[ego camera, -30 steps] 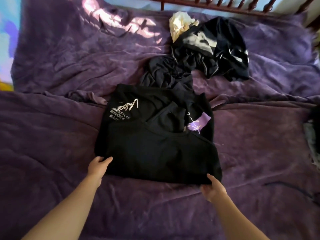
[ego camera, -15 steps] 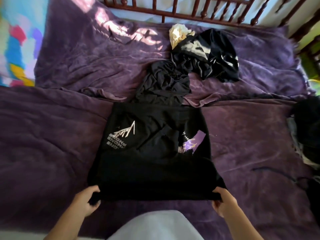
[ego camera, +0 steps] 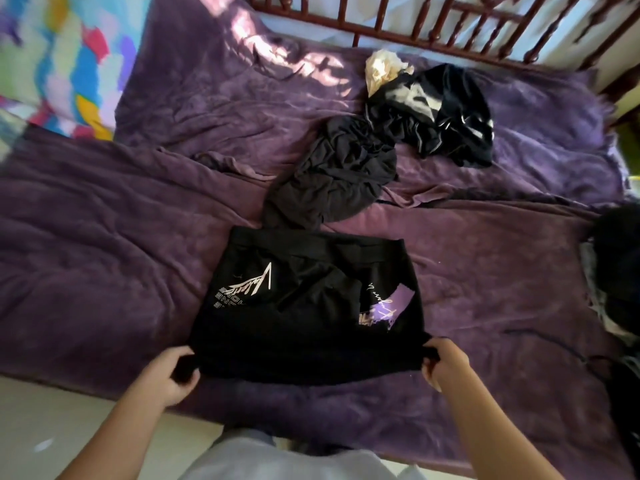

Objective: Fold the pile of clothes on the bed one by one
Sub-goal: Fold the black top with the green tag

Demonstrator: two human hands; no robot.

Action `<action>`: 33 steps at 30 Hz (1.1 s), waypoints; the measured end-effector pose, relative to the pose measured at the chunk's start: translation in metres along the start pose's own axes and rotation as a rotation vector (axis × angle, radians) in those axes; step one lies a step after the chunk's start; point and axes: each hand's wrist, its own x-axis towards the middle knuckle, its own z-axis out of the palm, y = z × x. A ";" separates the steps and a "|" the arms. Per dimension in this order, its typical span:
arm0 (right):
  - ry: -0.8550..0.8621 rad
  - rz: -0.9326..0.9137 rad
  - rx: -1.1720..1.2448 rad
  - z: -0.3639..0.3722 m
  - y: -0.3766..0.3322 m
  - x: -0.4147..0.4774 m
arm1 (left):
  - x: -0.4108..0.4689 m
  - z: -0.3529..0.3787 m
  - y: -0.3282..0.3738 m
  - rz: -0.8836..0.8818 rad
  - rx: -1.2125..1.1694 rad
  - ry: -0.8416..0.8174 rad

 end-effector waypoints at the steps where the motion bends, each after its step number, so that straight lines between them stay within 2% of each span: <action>1: -0.006 -0.022 0.013 0.013 -0.018 -0.003 | -0.004 0.012 0.014 0.020 -0.025 -0.029; 3: -0.060 -0.049 0.086 0.042 -0.056 -0.011 | -0.014 0.042 0.047 0.077 -0.119 -0.096; 7: -0.194 -0.171 0.192 0.088 -0.109 -0.024 | -0.035 0.098 0.102 0.284 -0.478 -0.298; 9: -0.217 -0.242 0.116 0.099 -0.113 -0.022 | -0.033 0.111 0.108 0.355 -0.483 -0.332; 11: -0.206 -0.332 -0.061 0.101 -0.094 -0.012 | -0.021 0.116 0.092 0.460 -0.211 -0.277; 13: -0.093 -0.423 -0.284 0.095 -0.062 0.009 | -0.002 0.113 0.061 0.586 0.169 -0.128; 16: 0.074 -0.362 -0.675 0.079 -0.015 0.033 | 0.024 0.100 0.018 0.784 0.937 0.112; 18: 0.082 -0.293 -0.740 0.074 0.002 0.039 | 0.034 0.094 -0.002 0.858 1.351 0.192; 20: 0.059 -0.283 -0.631 0.076 0.006 0.043 | 0.038 0.094 -0.011 0.915 1.590 0.229; 24: 0.061 -0.209 -0.291 0.084 -0.013 0.057 | 0.046 0.101 -0.008 0.907 1.836 0.219; 27: 0.063 -0.047 -0.069 0.088 -0.031 0.067 | 0.054 0.106 -0.004 0.829 1.869 0.204; 29: -0.038 0.082 0.074 0.088 -0.039 0.072 | 0.057 0.107 -0.004 0.791 1.859 0.186; 31: -0.126 0.186 0.136 0.086 -0.044 0.076 | 0.058 0.107 -0.007 0.780 1.827 0.174; 33: -0.161 0.203 0.093 0.082 -0.051 0.078 | 0.057 0.108 -0.010 0.778 1.801 0.162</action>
